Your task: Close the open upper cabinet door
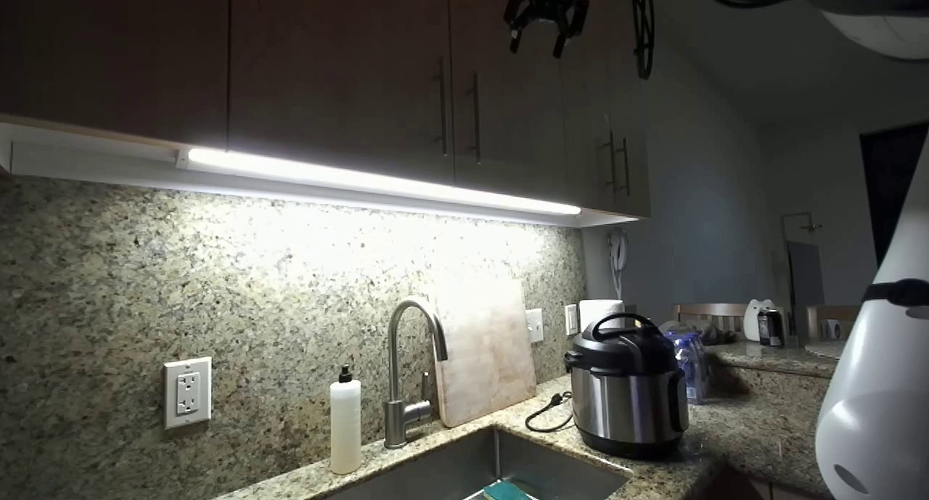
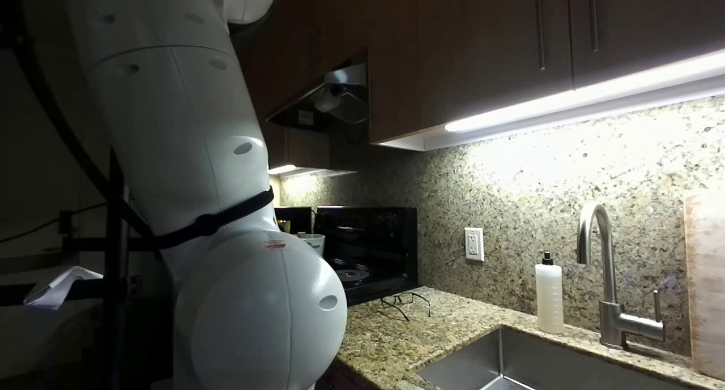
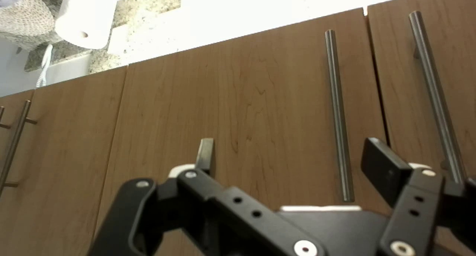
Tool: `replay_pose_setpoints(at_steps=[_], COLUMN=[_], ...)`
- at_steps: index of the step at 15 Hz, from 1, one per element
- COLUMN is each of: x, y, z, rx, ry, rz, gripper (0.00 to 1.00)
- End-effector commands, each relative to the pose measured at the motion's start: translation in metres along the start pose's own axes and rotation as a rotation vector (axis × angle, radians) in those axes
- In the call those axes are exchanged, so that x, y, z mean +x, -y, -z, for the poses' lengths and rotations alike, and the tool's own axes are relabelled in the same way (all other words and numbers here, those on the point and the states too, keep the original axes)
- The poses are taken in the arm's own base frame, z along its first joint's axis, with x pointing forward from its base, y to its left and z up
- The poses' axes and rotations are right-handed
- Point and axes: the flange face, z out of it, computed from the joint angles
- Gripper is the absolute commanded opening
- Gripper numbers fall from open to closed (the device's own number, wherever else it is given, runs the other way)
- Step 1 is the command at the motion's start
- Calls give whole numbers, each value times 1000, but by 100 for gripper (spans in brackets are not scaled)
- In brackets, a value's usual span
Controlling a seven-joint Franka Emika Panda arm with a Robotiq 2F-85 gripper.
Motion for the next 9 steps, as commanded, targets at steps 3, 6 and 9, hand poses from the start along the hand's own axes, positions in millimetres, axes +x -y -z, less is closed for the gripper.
replay_pose_setpoints(at_steps=[3, 6, 9], x=[0, 1, 0], y=[1, 1, -1], z=[-7, -5, 2], rx=[-3, -1, 1], ry=[18, 8, -3], rz=[2, 2, -1], gripper=[100, 100, 100])
